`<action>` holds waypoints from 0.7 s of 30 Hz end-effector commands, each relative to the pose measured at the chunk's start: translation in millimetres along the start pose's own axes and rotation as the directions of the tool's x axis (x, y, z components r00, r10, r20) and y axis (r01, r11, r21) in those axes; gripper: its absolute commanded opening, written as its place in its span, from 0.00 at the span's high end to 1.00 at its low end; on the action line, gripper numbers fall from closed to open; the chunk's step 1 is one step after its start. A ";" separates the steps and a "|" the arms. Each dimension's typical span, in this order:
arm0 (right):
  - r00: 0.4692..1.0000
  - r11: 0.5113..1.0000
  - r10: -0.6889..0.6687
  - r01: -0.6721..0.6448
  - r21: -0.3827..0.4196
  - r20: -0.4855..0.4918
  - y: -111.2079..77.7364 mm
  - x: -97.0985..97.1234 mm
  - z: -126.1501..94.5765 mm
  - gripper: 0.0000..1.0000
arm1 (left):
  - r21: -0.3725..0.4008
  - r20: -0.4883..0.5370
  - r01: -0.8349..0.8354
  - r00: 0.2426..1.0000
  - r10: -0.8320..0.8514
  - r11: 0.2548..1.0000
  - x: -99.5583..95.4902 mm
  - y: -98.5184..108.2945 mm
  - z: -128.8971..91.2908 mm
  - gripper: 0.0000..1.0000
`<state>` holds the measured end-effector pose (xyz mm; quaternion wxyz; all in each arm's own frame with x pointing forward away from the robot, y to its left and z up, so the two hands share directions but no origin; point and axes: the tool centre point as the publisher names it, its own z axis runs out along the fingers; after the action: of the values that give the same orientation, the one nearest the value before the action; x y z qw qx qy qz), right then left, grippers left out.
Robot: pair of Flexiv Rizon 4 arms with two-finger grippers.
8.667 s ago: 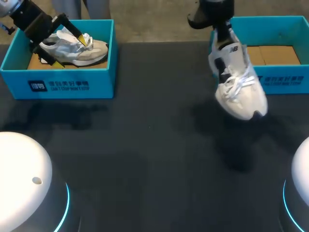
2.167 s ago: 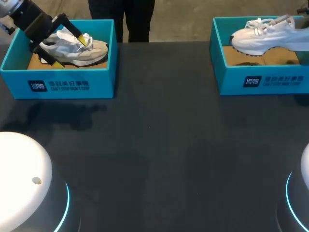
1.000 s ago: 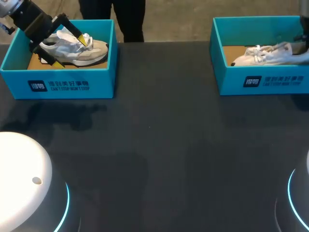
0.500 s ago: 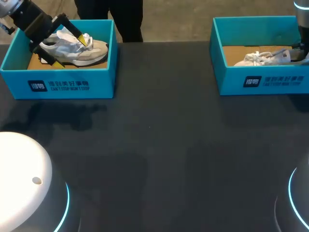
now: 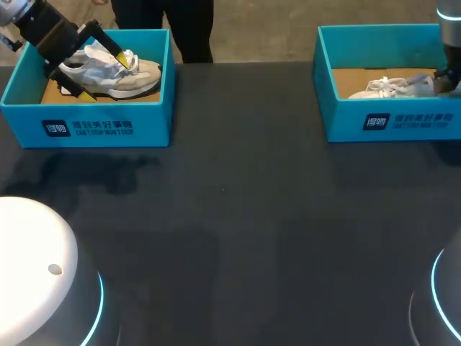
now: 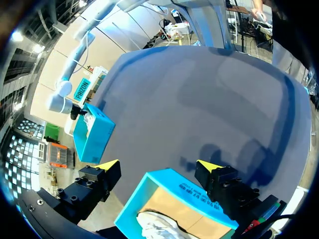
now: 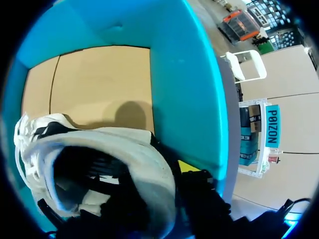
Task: Take the shoe out of the shoebox, open the shoe tongue, remove and reinsert the insole, then place the shoe into the shoebox
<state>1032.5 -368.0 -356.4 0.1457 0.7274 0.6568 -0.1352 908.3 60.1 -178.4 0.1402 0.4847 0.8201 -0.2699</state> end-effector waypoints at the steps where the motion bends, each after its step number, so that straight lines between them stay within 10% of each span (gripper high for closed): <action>1: 1.000 1.000 0.001 -0.001 -0.009 0.003 -1.7 -0.4 -10.0 0.58 | -0.001 -0.004 0.000 1.000 0.000 1.000 -0.4 -0.1 -0.6 0.00; 21: 0.994 0.992 0.010 -0.024 -0.123 -0.110 -16.9 2.2 -94.7 0.46 | -0.001 -0.004 0.000 1.000 0.000 1.000 -0.4 -0.1 -0.6 0.00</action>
<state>1035.7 -331.2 -288.1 0.1459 0.7351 0.6579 -0.0749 908.3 60.2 -178.4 0.1402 0.4847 0.8201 -0.2699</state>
